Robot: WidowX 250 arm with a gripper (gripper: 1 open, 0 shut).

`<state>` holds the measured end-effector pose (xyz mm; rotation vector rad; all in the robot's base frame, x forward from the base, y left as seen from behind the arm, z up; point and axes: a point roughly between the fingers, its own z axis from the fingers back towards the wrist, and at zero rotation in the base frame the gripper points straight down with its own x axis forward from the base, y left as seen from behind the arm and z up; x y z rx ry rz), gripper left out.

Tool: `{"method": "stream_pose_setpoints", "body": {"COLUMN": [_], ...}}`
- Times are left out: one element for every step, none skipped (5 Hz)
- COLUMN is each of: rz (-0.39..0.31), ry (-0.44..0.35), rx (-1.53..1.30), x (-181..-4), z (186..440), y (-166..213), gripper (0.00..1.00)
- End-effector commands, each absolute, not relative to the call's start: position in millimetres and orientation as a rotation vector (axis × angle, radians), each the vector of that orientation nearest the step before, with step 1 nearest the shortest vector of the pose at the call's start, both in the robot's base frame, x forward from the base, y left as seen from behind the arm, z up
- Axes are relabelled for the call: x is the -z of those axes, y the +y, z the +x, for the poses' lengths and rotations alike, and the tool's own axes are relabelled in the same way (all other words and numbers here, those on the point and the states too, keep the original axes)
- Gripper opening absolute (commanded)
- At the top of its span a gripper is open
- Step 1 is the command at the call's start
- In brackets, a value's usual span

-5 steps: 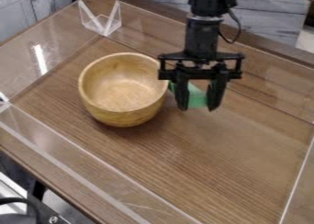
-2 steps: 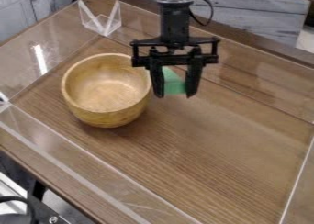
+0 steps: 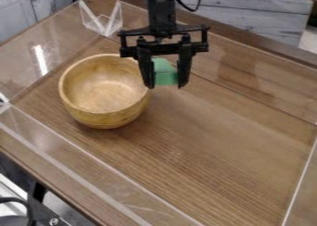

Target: Put the green block in the brown bowl

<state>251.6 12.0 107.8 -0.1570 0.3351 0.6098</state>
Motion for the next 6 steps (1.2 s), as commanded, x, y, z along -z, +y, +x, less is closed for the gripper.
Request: {"method": "stream_pose_setpoints", "body": {"rz": [-0.174, -0.176, -0.179, -0.189, -0.198, -0.208], "ry": [0.268, 0.272, 0.269, 0.257, 0.247, 0.237], "rx": [-0.578, -0.519, -0.445, -0.401, -0.377, -0.362], "x": [-131.4, -141.5, -147.0, -145.1, -135.6, -125.7], "z": [241, 221, 207, 203, 203, 203], "y": [26, 49, 74, 83, 88, 92], "gripper": [0.00, 0.00, 0.00, 0.00, 0.00, 0.00]}}
